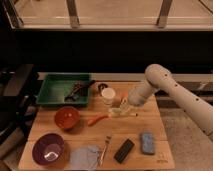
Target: Place banana in red bowl
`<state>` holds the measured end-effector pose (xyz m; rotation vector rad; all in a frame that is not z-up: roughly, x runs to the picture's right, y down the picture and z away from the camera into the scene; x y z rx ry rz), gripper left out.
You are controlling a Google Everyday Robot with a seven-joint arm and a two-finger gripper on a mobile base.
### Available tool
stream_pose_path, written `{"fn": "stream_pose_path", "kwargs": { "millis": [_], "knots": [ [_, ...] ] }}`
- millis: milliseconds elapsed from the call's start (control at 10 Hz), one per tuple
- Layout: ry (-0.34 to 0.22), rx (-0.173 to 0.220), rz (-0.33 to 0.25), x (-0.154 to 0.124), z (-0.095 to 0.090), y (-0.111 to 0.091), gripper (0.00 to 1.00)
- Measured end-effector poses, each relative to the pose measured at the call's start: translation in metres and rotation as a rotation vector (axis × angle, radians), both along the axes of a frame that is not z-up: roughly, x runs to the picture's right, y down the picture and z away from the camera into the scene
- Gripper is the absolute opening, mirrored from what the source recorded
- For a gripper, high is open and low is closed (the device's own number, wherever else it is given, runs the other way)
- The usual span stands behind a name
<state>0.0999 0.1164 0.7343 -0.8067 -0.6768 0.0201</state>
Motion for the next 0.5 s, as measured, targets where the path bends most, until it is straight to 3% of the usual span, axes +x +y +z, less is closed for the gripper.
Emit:
{"fn": "stream_pose_path", "kwargs": {
  "millis": [400, 500],
  "knots": [
    [-0.101, 0.070, -0.072, -0.059, -0.007, -0.013, 0.00],
    [-0.145, 0.088, -0.091, -0.092, -0.010, -0.017, 0.00]
  ]
}}
